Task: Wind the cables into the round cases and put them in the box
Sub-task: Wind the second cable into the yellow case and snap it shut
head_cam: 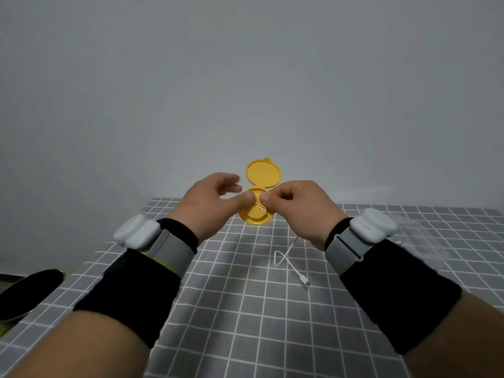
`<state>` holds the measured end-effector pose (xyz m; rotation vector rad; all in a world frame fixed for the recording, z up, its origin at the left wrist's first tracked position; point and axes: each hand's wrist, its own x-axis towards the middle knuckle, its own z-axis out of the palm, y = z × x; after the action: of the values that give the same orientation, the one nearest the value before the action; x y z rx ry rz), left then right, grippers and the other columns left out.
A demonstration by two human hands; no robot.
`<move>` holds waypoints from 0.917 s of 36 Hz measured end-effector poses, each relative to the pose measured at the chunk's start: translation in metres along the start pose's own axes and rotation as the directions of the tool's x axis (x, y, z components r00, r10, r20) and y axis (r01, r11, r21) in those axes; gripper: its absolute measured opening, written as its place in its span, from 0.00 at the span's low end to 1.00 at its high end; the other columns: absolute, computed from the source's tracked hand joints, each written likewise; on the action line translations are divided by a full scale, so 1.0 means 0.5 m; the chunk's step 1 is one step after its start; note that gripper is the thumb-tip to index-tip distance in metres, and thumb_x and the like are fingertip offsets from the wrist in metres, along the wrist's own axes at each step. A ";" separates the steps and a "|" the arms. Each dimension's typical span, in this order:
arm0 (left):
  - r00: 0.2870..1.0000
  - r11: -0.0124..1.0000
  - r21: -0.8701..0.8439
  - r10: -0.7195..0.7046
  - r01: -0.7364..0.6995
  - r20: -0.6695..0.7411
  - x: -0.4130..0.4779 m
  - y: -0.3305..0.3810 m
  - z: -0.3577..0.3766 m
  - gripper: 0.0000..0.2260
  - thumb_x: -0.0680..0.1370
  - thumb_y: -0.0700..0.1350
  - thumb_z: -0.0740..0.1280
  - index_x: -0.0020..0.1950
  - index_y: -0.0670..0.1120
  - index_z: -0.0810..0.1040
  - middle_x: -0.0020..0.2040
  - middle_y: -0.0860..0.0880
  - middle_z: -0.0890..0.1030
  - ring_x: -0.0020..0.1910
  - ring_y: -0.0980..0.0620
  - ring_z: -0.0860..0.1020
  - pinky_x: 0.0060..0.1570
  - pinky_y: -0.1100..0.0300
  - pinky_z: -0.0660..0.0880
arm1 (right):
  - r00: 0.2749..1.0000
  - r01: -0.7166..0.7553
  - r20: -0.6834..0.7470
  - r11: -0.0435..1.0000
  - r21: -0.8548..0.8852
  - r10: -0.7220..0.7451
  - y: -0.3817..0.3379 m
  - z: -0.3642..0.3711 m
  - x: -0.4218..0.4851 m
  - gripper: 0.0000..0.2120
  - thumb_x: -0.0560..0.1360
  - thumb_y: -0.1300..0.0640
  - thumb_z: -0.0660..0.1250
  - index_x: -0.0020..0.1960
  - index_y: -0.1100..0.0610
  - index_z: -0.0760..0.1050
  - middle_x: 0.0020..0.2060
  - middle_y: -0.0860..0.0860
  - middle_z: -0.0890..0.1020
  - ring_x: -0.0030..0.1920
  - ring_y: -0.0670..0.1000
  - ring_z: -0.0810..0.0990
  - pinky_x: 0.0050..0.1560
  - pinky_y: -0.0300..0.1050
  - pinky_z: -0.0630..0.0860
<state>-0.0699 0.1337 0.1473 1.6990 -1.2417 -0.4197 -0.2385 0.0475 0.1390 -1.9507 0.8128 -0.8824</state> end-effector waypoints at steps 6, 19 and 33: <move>0.974 0.975 0.212 0.022 -0.071 0.225 -0.011 0.013 -0.010 0.08 0.76 0.53 0.72 0.47 0.50 0.82 0.37 0.53 0.85 0.38 0.57 0.83 0.42 0.58 0.75 | 0.995 0.035 0.094 0.999 -0.034 -0.032 -0.011 -0.015 0.003 0.12 0.76 0.47 0.71 0.42 0.55 0.83 0.36 0.57 0.82 0.34 0.48 0.74 0.38 0.46 0.72; 0.998 0.996 -0.065 0.056 -0.054 0.028 -0.025 -0.002 0.022 0.04 0.78 0.47 0.71 0.47 0.47 0.82 0.31 0.53 0.82 0.28 0.59 0.78 0.36 0.61 0.71 | 0.997 0.053 0.050 0.999 0.009 -0.053 0.016 -0.010 -0.003 0.09 0.81 0.54 0.63 0.52 0.54 0.82 0.38 0.46 0.82 0.25 0.36 0.73 0.34 0.36 0.67; 0.995 0.953 -0.302 -0.020 -0.012 -0.102 -0.032 -0.014 0.064 0.07 0.77 0.48 0.71 0.47 0.44 0.83 0.33 0.47 0.81 0.31 0.52 0.77 0.38 0.54 0.73 | 0.995 -0.093 0.011 0.907 0.410 0.097 0.027 0.044 -0.016 0.11 0.82 0.52 0.61 0.63 0.51 0.72 0.35 0.48 0.73 0.23 0.44 0.66 0.25 0.40 0.63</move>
<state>-0.0961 0.1322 0.1217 1.4431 -1.0397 -0.4905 -0.2279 0.0569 0.1162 -1.5266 0.6576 -0.9205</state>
